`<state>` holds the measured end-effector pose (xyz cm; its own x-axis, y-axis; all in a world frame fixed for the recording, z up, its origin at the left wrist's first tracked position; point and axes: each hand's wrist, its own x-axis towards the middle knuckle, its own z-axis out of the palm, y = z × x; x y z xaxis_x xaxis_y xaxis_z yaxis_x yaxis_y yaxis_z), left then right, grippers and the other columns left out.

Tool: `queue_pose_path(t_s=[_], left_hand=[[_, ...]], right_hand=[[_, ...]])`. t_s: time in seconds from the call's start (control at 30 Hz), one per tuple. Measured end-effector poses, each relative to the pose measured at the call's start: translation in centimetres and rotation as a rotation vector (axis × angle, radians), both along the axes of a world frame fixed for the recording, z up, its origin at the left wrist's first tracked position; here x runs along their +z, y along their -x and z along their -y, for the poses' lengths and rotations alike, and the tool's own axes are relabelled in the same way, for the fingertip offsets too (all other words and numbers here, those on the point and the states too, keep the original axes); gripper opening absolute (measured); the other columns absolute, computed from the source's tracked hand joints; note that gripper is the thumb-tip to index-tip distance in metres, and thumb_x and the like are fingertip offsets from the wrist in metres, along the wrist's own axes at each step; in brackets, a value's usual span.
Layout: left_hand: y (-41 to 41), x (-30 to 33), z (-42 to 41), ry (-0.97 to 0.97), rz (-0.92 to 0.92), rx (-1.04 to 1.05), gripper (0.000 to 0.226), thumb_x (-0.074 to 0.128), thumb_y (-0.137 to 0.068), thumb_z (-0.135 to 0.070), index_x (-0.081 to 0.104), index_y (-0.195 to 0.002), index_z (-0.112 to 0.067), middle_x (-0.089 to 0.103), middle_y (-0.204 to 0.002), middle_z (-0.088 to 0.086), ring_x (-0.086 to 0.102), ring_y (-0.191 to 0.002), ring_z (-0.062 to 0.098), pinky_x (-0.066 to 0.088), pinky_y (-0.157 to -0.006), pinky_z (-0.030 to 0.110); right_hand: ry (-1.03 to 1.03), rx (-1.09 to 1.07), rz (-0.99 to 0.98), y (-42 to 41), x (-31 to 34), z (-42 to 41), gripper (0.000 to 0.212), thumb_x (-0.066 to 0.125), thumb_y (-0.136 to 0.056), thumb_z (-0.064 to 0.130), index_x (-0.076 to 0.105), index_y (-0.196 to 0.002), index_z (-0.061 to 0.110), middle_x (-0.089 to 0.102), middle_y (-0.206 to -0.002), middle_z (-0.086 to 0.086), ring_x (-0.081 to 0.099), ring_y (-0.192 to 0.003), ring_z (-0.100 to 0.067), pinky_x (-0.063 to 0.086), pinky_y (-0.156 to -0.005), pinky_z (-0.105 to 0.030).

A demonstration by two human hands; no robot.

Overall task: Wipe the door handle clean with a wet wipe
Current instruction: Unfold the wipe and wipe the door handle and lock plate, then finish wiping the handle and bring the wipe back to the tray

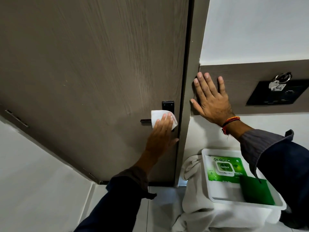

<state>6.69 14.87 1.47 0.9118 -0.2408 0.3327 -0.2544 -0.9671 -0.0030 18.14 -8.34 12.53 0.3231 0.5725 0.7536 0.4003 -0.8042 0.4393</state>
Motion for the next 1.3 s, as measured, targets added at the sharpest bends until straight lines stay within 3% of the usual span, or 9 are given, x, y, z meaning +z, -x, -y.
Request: queue_pose_path(t_s=[0.13,0.23,0.33,0.47,0.63,0.73,0.93,1.07,1.3], left_hand=[[0.2,0.7,-1.6,-0.086,0.015,-0.072,0.076,0.046,-0.1,-0.05,0.023,-0.158,-0.007,0.024,-0.166,0.014,0.017,-0.156,0.029,0.025,-0.126,0.05],[1.6,0.1,-4.3,-0.044,0.017,-0.018,0.067,0.042,-0.104,-0.041,0.024,-0.158,-0.007,0.025,-0.166,0.016,0.016,-0.156,0.029,0.022,-0.126,0.051],[1.7,0.3,-3.7,-0.04,0.057,0.004,0.058,0.036,-0.106,-0.032,0.027,-0.156,-0.003,0.029,-0.163,0.019,0.022,-0.154,0.032,0.026,-0.125,0.051],[1.9,1.4,-3.1,-0.077,0.02,-0.015,0.052,0.037,-0.108,-0.018,0.027,-0.156,-0.002,0.026,-0.164,0.019,0.019,-0.154,0.034,0.024,-0.125,0.051],[2.3,3.0,-3.3,-0.047,-0.024,-0.059,0.057,0.035,-0.104,-0.007,0.017,-0.159,-0.006,0.013,-0.168,0.013,0.006,-0.157,0.028,0.007,-0.129,0.046],[2.9,4.8,-3.8,-0.001,0.061,-0.152,0.047,0.044,-0.103,-0.011,0.042,-0.15,-0.003,0.042,-0.157,0.019,0.037,-0.148,0.033,0.028,-0.124,0.053],[2.2,8.2,0.0,1.029,-0.388,0.037,0.039,0.064,-0.099,-0.022,0.061,-0.136,-0.011,0.075,-0.115,0.008,0.07,-0.101,0.01,0.054,-0.099,0.033],[2.8,5.8,5.6,1.233,-0.826,-0.117,0.045,0.074,-0.09,-0.003,0.052,-0.13,-0.001,0.066,-0.1,0.022,0.065,-0.084,0.025,0.053,-0.076,0.036],[3.3,0.6,14.9,1.283,-0.802,-0.065,0.03,0.064,-0.09,0.009,0.047,-0.095,-0.015,0.057,-0.071,0.007,0.054,-0.054,0.011,0.046,-0.046,0.019]], right_hand=[[-0.072,0.024,-0.144,1.9,-0.7,-0.5,0.074,0.037,-0.108,0.043,0.015,-0.165,0.002,-0.004,-0.173,-0.017,-0.002,-0.162,-0.031,0.0,-0.13,-0.057],[-0.13,0.213,-0.388,5.9,-4.2,-2.5,0.053,0.042,-0.106,0.035,0.05,-0.147,0.002,0.046,-0.156,-0.022,0.044,-0.145,-0.037,0.04,-0.119,-0.053],[-0.361,0.205,-0.837,9.8,-7.5,-5.6,0.037,0.051,-0.105,0.04,0.069,-0.112,0.008,0.069,-0.102,-0.01,0.066,-0.094,-0.026,0.056,-0.082,-0.036],[-0.929,0.158,-1.5,10.0,-8.2,-9.9,0.04,0.06,-0.103,0.041,0.067,-0.118,0.005,0.071,-0.091,-0.003,0.068,-0.092,-0.025,0.051,-0.073,-0.022],[-1.291,0.206,-1.54,9.2,-7.2,-12.1,0.035,0.054,-0.108,0.032,0.071,-0.119,0.003,0.074,-0.099,-0.009,0.07,-0.096,-0.026,0.06,-0.084,-0.04],[-1.403,0.227,-1.545,8.9,-7.3,-10.8,0.03,0.049,-0.11,0.02,0.068,-0.124,0.002,0.072,-0.112,-0.014,0.069,-0.103,-0.028,0.062,-0.084,-0.04],[-1.512,0.464,-1.813,10.7,-7.3,-2.3,0.025,0.053,-0.096,0.009,0.071,-0.08,0.015,0.066,-0.082,-0.003,0.062,-0.078,-0.013,0.047,-0.061,-0.023],[-1.718,0.447,-1.893,12.1,-8.5,3.8,0.022,0.058,-0.089,0.01,0.077,-0.099,0.007,0.075,-0.096,-0.012,0.074,-0.085,-0.019,0.061,-0.068,-0.026],[-1.914,0.151,-1.8,15.7,-13.8,12.6,0.037,0.07,-0.099,0.031,0.055,-0.129,0.017,0.073,-0.108,-0.012,0.074,-0.083,-0.027,0.065,-0.072,-0.045]])
